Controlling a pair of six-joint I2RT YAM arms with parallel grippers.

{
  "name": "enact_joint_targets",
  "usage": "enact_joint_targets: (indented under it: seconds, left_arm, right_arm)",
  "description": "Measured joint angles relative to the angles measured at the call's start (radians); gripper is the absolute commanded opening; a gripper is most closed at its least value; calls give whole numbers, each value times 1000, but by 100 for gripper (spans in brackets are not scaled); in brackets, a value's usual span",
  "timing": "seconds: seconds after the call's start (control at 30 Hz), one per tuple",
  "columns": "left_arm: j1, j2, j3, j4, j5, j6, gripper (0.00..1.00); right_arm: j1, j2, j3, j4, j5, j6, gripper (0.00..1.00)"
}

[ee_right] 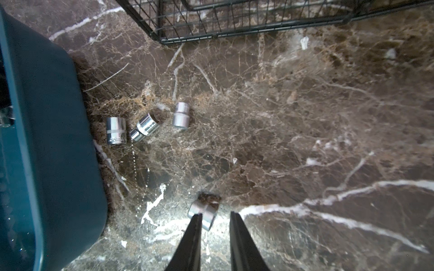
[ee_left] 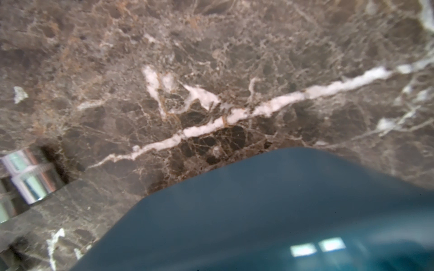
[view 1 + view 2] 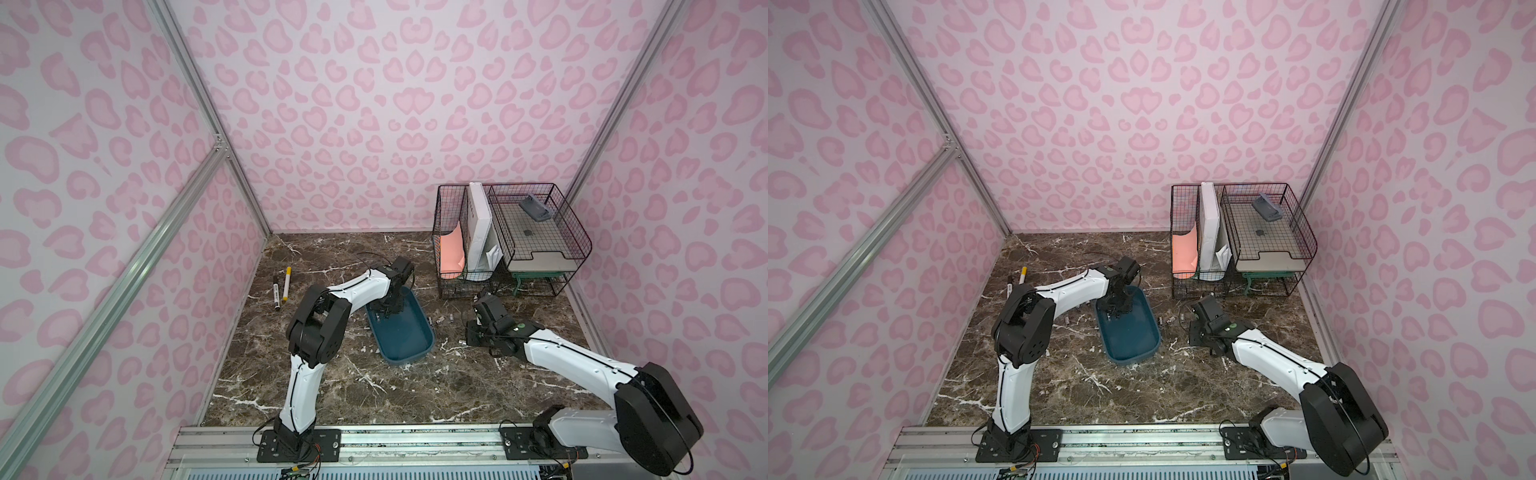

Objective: Take out the socket from the storage box
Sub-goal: Pick up the socket head from the storage box.

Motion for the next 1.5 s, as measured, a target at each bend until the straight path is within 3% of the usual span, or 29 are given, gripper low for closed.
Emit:
enact_joint_targets:
  seconds: [0.8,1.2,1.5]
  left_arm:
    - [-69,-59,-82,35,78,-87,41]
    - [-72,-52,-71,24,74,-93,26]
    - [-72,-169,-60,-43,82,-87,24]
  right_arm:
    - [-6,-11,-9,1,-6,0,26]
    - [-12,-11,-18,3,-16,0,26]
    - [-14,-11,-18,8,-22,0,26]
